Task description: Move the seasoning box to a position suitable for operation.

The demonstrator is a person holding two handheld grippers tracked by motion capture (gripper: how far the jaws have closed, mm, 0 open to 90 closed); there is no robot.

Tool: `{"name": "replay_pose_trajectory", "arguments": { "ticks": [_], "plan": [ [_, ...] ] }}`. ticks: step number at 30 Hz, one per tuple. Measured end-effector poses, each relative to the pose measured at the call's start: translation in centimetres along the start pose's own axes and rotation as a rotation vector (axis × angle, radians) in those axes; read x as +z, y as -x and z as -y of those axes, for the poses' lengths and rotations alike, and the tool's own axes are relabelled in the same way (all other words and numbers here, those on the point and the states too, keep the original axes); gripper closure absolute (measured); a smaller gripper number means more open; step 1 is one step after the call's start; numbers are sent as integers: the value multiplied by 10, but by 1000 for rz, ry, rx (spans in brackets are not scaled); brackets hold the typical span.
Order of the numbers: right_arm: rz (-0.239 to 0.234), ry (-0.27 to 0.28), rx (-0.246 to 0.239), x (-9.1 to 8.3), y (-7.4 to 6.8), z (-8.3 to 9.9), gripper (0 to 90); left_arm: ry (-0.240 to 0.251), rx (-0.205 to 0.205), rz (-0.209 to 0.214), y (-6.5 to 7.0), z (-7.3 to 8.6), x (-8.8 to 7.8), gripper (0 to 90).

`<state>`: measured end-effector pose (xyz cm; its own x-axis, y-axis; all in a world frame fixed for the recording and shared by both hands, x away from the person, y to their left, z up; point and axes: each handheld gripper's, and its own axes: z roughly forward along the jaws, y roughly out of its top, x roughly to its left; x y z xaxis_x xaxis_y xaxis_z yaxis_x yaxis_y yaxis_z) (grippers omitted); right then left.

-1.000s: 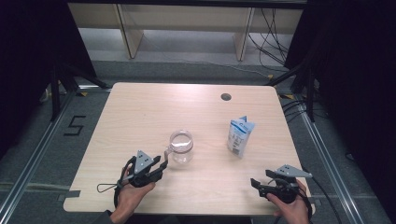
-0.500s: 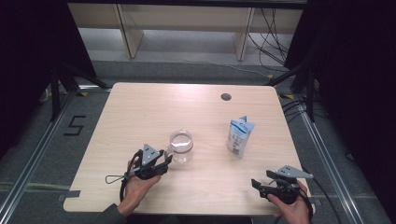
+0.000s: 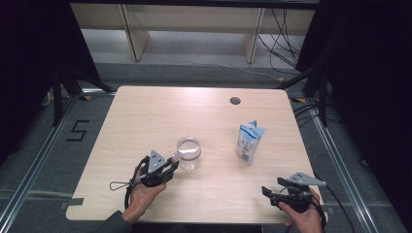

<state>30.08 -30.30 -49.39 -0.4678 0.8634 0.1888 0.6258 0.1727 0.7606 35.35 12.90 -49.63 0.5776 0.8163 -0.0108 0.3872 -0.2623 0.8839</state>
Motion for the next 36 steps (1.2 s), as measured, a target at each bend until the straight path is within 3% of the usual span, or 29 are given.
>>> {"name": "replay_pose_trajectory", "arguments": {
  "ticks": [9, 19, 22, 25, 26, 27, 28, 29, 30, 35, 36],
  "plan": [
    [-5, -3, 0, 1, 0, 0, 250, 3, 37, 90, 10, 2, -3, 733],
    [-2, -6, 6, 0, 0, 0, 251, -5, 73, 146, 14, 2, -4, 733],
    [10, 10, -40, 1, 3, 0, 250, -3, 89, 177, 16, 2, -4, 733],
    [0, 0, 1, 0, 0, 0, 251, -8, 104, 193, 19, 2, -4, 733],
    [9, 11, -39, 0, 3, 0, 250, -7, 106, 202, 19, 2, -4, 733],
    [10, 11, -39, 0, 3, 0, 251, -8, 108, 207, 19, 2, -4, 733],
    [3, 0, -14, 0, 1, 0, 251, -8, 108, 213, 20, 2, -4, 733],
    [9, 9, -38, 0, 3, 0, 251, -8, 113, 219, 20, 2, -5, 733],
    [-1, 0, 1, 0, 0, 0, 251, -4, 117, 232, 20, 2, -5, 733],
    [-9, 11, 5, 1, 0, 1, 251, 1, 152, 280, 20, 2, -5, 733],
    [1, 8, -28, 0, 3, 0, 250, -5, 145, 277, 21, 3, -6, 733]
  ]
}}
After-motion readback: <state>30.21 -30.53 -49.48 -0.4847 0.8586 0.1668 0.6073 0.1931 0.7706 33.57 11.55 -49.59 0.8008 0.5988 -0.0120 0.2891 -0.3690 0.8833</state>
